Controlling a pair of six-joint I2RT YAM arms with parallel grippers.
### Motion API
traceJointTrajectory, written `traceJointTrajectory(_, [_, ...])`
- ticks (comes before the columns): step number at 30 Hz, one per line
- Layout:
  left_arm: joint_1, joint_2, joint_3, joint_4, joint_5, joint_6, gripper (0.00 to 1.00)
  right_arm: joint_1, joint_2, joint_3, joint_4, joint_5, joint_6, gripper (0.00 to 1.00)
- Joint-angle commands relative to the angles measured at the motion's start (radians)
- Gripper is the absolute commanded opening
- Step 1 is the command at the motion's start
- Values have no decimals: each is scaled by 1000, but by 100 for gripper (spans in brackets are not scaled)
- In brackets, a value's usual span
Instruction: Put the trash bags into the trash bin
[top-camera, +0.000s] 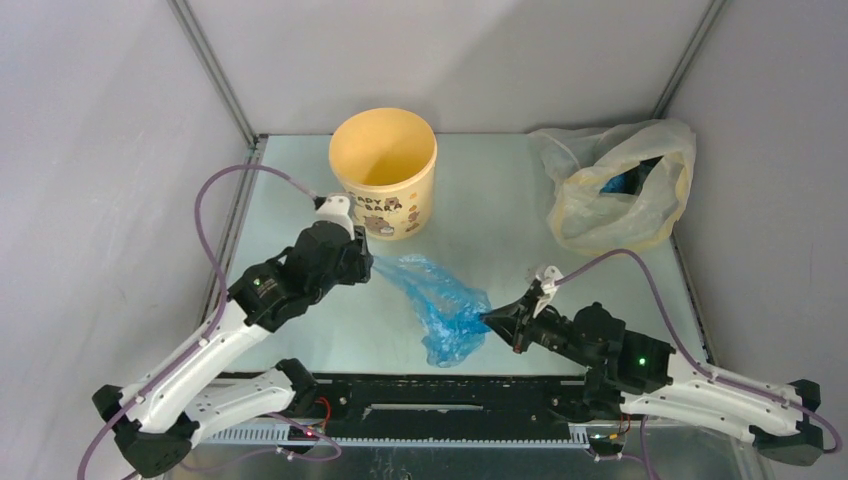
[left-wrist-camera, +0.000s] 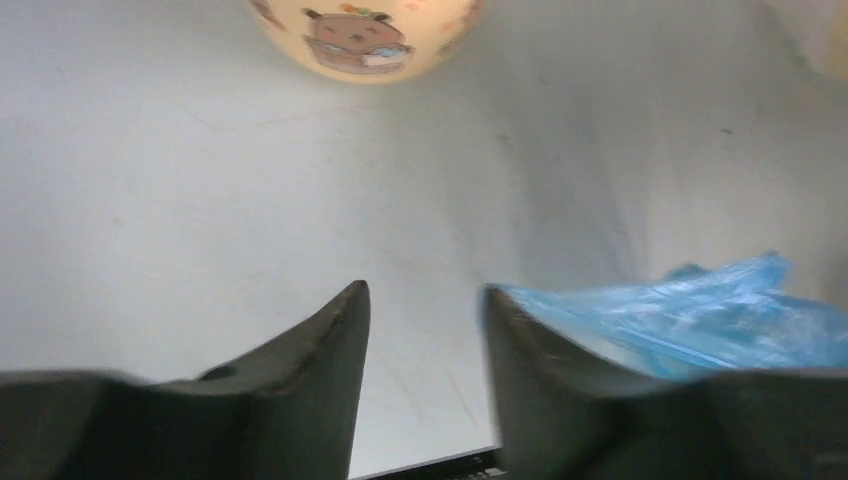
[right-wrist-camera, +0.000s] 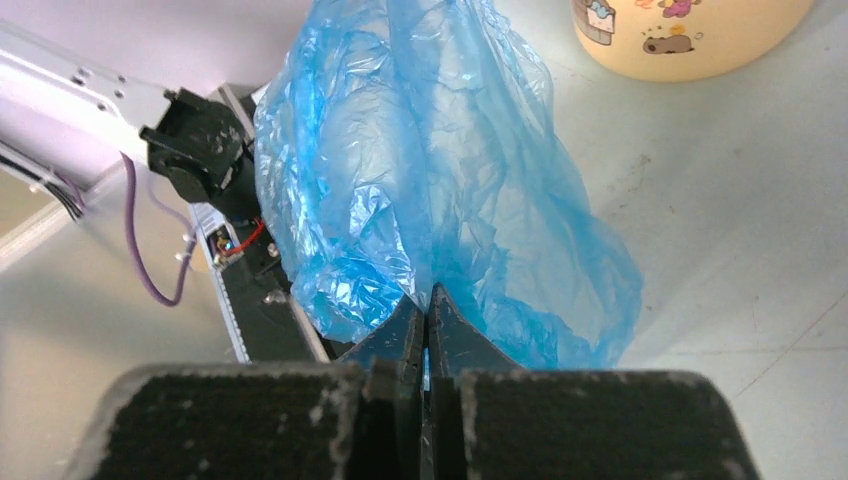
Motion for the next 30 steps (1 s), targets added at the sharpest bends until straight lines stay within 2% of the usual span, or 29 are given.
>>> traceJointTrajectory(1, [46, -53, -17, -8, -104, -37, 64, 3, -77, 45, -92, 87, 111, 0])
traceJointTrajectory(3, [48, -71, -26, -12, -120, -47, 95, -1, -97, 59, -130, 137, 151, 0])
traceJointTrajectory(4, [47, -77, -25, -21, -128, -53, 99, -4, -104, 66, -154, 160, 173, 0])
traceJointTrajectory(6, [47, -94, -23, -28, -117, -53, 100, -10, -111, 76, -178, 199, 218, 0])
traceJointTrajectory(8, [47, -126, -33, 10, -37, -34, 100, -15, -101, 88, -191, 226, 258, 0])
traceJointTrajectory(11, [45, -198, -97, 155, 235, -35, 100, -14, -48, 110, -212, 284, 311, 0])
traceJointTrajectory(14, [27, -257, -148, 267, 490, -105, 100, -14, 9, 125, -216, 333, 336, 0])
traceJointTrajectory(16, [-7, -297, -141, 271, 461, -133, 100, -15, 39, 125, -200, 335, 336, 0])
traceJointTrajectory(20, [-23, -402, -90, 126, 187, -183, 100, -14, 73, 125, -179, 338, 338, 0])
traceJointTrajectory(21, [-23, -426, -96, 124, 170, -185, 100, -14, 77, 125, -176, 339, 341, 0])
traceJointTrajectory(24, [-23, -442, -157, 239, 286, -206, 100, -15, 86, 125, -155, 335, 344, 0])
traceJointTrajectory(27, [-50, -358, -214, 346, 447, -258, 100, -15, 91, 126, -139, 335, 348, 0])
traceJointTrajectory(29, [-148, -298, -222, 377, 399, -256, 100, -15, 94, 125, -126, 330, 351, 0])
traceJointTrajectory(30, [-214, -273, -213, 380, 319, -246, 100, -15, 95, 125, -121, 325, 353, 0])
